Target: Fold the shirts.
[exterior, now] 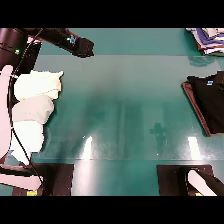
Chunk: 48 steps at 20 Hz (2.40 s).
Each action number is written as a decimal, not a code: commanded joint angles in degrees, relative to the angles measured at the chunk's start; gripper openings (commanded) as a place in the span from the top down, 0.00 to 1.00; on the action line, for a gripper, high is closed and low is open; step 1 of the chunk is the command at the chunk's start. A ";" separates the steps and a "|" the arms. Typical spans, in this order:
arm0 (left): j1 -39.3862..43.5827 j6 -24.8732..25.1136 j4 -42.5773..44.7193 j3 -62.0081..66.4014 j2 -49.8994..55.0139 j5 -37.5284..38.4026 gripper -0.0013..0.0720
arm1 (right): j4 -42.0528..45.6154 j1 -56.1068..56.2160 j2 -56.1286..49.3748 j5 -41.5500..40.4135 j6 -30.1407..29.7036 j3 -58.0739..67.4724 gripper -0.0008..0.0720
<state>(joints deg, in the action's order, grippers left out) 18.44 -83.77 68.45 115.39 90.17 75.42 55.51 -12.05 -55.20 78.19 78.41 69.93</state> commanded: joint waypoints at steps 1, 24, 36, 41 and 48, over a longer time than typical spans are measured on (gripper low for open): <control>0.02 0.00 0.02 0.02 0.00 0.00 0.95 | -0.02 0.17 0.04 -0.02 0.00 0.07 0.96; -10.51 -6.97 35.19 -6.62 0.44 0.07 0.06 | -0.04 0.17 0.04 1.77 0.04 0.04 0.96; -24.79 -12.92 34.51 -37.03 0.48 -20.81 0.07 | -0.04 0.17 0.02 1.68 0.04 0.02 0.96; -24.76 -13.88 33.29 -36.87 0.13 -20.11 0.86 | -0.04 0.22 -0.02 0.76 0.04 0.02 0.96; -20.46 -9.70 32.59 -28.11 -16.96 -18.78 0.95 | -2.25 0.24 0.09 -2.75 0.04 6.80 0.96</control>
<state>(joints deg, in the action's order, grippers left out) -4.25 -96.31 101.30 82.59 80.62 56.42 54.26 -11.86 -55.16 77.82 78.48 72.93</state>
